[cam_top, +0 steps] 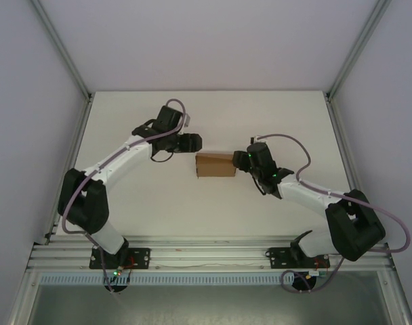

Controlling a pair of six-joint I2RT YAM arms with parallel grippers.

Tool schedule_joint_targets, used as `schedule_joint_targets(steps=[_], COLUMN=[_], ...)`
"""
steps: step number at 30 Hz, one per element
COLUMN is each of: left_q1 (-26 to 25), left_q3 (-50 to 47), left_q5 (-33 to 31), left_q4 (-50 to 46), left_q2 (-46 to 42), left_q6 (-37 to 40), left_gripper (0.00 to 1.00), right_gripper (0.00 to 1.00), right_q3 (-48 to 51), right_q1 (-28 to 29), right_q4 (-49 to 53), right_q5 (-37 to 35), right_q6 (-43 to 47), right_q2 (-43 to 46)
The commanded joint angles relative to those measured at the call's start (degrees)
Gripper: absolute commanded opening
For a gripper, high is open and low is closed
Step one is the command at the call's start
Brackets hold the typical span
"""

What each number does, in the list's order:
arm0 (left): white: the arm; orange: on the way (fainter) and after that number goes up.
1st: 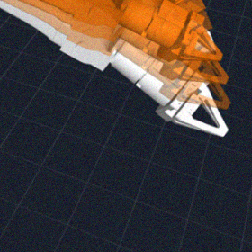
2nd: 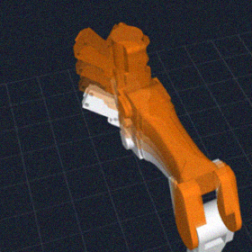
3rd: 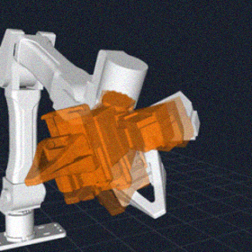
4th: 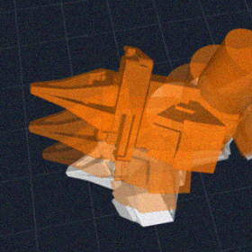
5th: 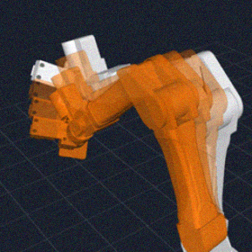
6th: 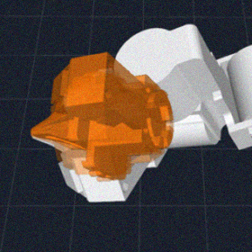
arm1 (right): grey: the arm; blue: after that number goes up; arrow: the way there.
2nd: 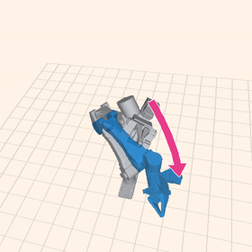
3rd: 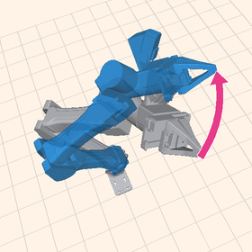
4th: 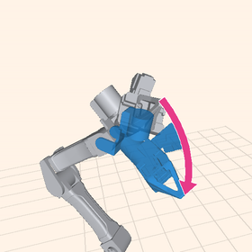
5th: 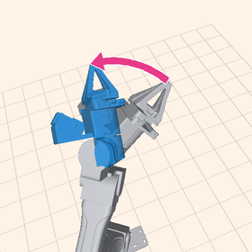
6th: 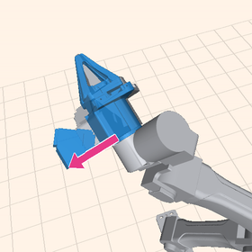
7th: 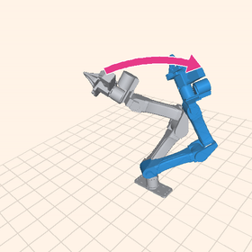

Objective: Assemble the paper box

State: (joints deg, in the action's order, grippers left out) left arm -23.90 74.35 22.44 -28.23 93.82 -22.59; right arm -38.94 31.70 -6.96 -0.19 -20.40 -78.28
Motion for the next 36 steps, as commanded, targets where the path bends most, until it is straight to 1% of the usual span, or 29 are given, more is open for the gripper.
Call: schedule_joint_targets(steps=[1,2,3,7,11,12,15,17,23,25,26,27,28,29,31,32,34,36], left_q1=[0.63,1.11,1.6,2.49,2.54,2.5,2.51,2.47,2.42,2.42,2.41,2.44,2.43,2.31,2.35,2.28,2.09,1.71], left_q3=[-2.22,-3.31,-4.32,-8.5,-14.08,-15.14,-18.54,-21.65,-32.13,-34.9,-35.97,-36.94,-37.95,-38.6,-39.27,-39.79,-41.0,-41.87], left_q5=[4.35,5.5,5.91,8.46,11.55,11.29,8.34,8.36,8.14,6.93,6.95,7.11,7.21,7.18,7.72,8.57,9.8,8.68], left_q4=[2.41,3.24,3.97,6.61,12.04,12.55,12.98,14.92,24.82,27.85,29.28,30.79,32.61,33.93,35.33,36.26,38.13,38.55], left_q2=[2.83,3.35,3.76,4.87,4.29,4.11,3.76,3.34,2.69,3.01,3.16,3.28,3.47,3.82,4.53,4.71,4.84,4.4], left_q6=[-1.08,-1.11,-1.32,-1.95,-3.41,-3.57,-3.38,-3.3,-3.56,-3.16,-2.91,-2.8,-2.51,-2.21,-1.85,-1.8,-1.72,-1.17], left_gripper=[0.59,0.51,0.47,0.36,0.34,0.32,0.32,0.32,0.31,0.26,0.25,0.25,0.21,0.19,0.15,0.15,0.14,0.13], right_gripper=[0.58,0.59,0.59,0.59,0.59,0.59,0.58,0.58,0.55,0.54,0.54,0.53,0.52,0.5,0.48,0.46,0.4,0.37], right_q3=[3.18,3.24,3.31,3.56,4.76,5.05,7.05,8.57,13.04,14.68,15.49,16.22,16.54,16.04,15.95,16.52,17.7,18.68], right_q1=[-0.06,-0.02,-0.06,-0.03,0.01,-0.04,-0.05,-0.06,-0.42,-0.43,-0.44,-0.43,-0.48,-0.46,-0.47,-0.47,-0.49,-0.5], right_q4=[9.56,9.72,9.71,9.78,8.95,8.5,5.68,3.97,-1.86,-4.63,-6.7,-9.15,-10.88,-10.72,-13.08,-14.84,-16.54,-16.94], right_q5=[-1.23,-1.39,-1.44,-1.24,-0.54,-0.27,0.42,0.8,3.37,3.87,4.48,5.42,5.6,5.35,7.53,8.0,8.57,9.52], right_q6=[1.24,1.24,1.23,1.17,0.52,0.46,0.01,-0.07,1.34,2.14,2.44,3.24,2.46,1.18,1.75,2.22,3.65,4.76], right_q2=[-2.99,-3.08,-3.15,-3.52,-4.29,-4.54,-5.41,-5.84,-7.6,-8.9,-9.66,-10.55,-11.18,-11.17,-10.46,-10.17,-9.62,-9.35])
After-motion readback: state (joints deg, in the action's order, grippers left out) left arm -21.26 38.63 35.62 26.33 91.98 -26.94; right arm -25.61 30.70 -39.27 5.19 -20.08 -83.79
